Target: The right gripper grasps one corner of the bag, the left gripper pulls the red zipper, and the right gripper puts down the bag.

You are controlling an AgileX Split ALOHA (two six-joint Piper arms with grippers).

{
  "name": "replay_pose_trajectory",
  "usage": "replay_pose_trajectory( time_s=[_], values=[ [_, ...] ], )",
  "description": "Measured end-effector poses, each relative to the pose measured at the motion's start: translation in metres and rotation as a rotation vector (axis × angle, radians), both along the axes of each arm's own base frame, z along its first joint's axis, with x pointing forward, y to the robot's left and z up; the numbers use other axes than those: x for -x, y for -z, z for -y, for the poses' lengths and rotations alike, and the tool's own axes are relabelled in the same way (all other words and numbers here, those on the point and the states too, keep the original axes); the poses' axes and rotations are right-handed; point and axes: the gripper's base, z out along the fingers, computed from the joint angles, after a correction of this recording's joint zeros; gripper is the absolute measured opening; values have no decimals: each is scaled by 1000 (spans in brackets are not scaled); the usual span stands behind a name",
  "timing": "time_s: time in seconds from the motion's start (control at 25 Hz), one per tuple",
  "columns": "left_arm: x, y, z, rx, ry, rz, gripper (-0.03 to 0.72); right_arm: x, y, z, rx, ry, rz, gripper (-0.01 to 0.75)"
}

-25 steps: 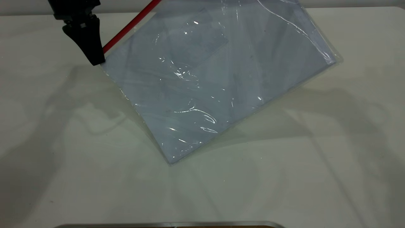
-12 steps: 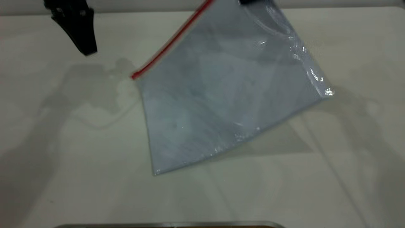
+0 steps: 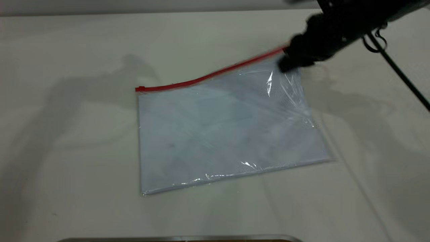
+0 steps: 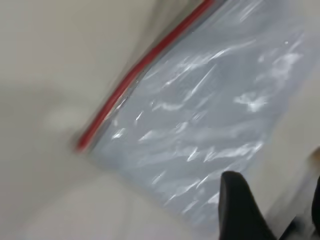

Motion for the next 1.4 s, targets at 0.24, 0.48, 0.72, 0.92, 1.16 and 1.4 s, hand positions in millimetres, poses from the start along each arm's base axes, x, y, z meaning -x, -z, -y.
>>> replay_pose_trajectory(
  time_s=[0.24,0.48,0.72,0.92,1.16,1.4],
  values=[
    [50,-100,6,167,-2,198,423,-2,-23,41,255,387,97,530],
    [118,-176,0,176,-39,372,424,33,-120,21,-33,241,208,552],
    [196,-219,-23,168,-124,499,424,104,-213,-22,-537,-276,166,548],
    [258,-208,-39,158,-199,486,424,165,-243,-15,-473,-364,-243,507],
    [327,-147,-68,56,-383,408,424,220,-274,30,-71,-10,-347,461],
    [375,-75,-94,-72,-548,387,424,293,-287,64,17,216,-195,450]
  ],
)
